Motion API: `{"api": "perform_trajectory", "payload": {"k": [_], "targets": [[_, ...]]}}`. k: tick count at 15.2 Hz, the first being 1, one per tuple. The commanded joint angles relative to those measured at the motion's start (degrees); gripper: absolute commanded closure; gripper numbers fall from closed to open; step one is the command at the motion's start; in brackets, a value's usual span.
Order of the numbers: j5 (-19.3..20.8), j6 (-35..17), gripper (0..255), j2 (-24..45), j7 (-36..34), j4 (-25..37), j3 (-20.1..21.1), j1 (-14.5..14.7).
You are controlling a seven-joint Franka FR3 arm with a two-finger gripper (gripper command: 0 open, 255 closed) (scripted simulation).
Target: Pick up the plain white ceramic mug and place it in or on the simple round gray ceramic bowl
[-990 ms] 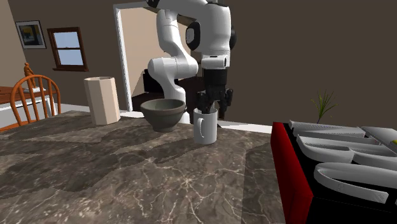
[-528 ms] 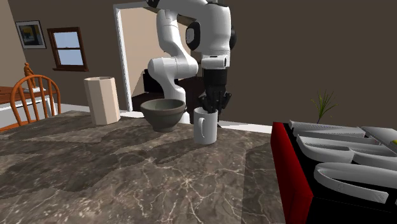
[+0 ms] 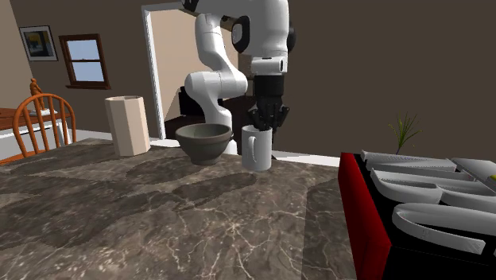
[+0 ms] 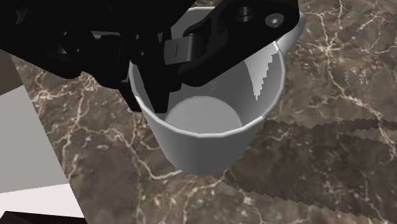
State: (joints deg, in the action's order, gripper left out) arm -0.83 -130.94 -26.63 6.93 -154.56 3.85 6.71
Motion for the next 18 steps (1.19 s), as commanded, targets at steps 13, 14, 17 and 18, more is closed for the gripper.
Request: {"api": "perform_trajectory", "payload": {"k": [13,14,17,18], "targets": [[-0.1,12.7,255,-5.1,0.2,7.5,-0.3,0.1],[0.0,13.5,255,-5.4,0.2,8.1,-0.3,0.1],[0.0,16.0,255,-6.0,0.3,10.0,-0.4,0.1],[0.0,16.8,255,-6.2,0.3,10.7,-0.4,0.1]]}}
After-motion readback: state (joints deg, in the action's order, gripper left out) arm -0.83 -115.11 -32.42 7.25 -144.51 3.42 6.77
